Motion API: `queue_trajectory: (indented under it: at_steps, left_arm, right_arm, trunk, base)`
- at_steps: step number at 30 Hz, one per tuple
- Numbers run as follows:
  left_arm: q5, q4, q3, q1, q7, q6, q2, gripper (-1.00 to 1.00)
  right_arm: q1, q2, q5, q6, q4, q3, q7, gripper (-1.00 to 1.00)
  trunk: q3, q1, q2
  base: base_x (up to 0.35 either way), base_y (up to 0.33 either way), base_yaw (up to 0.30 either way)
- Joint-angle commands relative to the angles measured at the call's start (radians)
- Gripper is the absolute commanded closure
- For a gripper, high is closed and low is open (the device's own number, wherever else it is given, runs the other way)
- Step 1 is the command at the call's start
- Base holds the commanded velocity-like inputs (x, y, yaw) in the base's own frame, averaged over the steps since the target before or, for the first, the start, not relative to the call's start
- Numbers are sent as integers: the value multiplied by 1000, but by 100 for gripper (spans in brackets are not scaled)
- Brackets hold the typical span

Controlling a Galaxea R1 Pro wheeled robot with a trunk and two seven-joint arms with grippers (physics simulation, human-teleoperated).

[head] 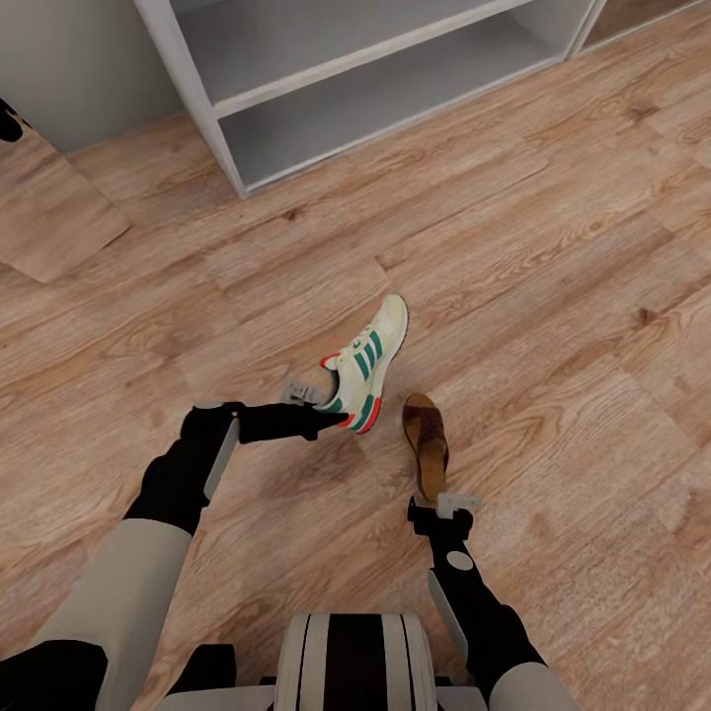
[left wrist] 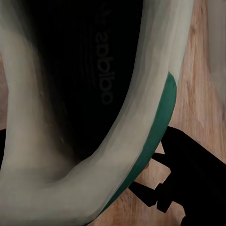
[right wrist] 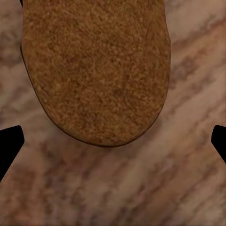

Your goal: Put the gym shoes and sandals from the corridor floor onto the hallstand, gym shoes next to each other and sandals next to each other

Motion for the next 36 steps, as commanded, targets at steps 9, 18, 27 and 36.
queue_trajectory:
  at_steps: [9, 18, 27, 36]
  left_arm:
    - [5, 1, 6, 0, -6, 8, 2, 100]
    - [5, 1, 9, 0, -6, 9, 2, 100]
    - [6, 1, 11, 0, -6, 10, 3, 100]
    - [6, 0, 12, 0, -6, 10, 4, 100]
  right_arm:
    - [0, 0, 0, 2, -2, 3, -7, -100]
    - [0, 0, 0, 2, -2, 3, -7, -100]
    - [0, 0, 1, 2, -1, 3, -7, -100]
    - [0, 0, 1, 2, 0, 3, -7, -100]
  trunk:
    - [-1, 0, 0]
    - [-1, 0, 0]
    - [-1, 0, 0]
    - [-1, 0, 0]
  base:
    - [65, 0, 0]
    - [18, 0, 0]
    - [1, 0, 0]
    - [41, 26, 0]
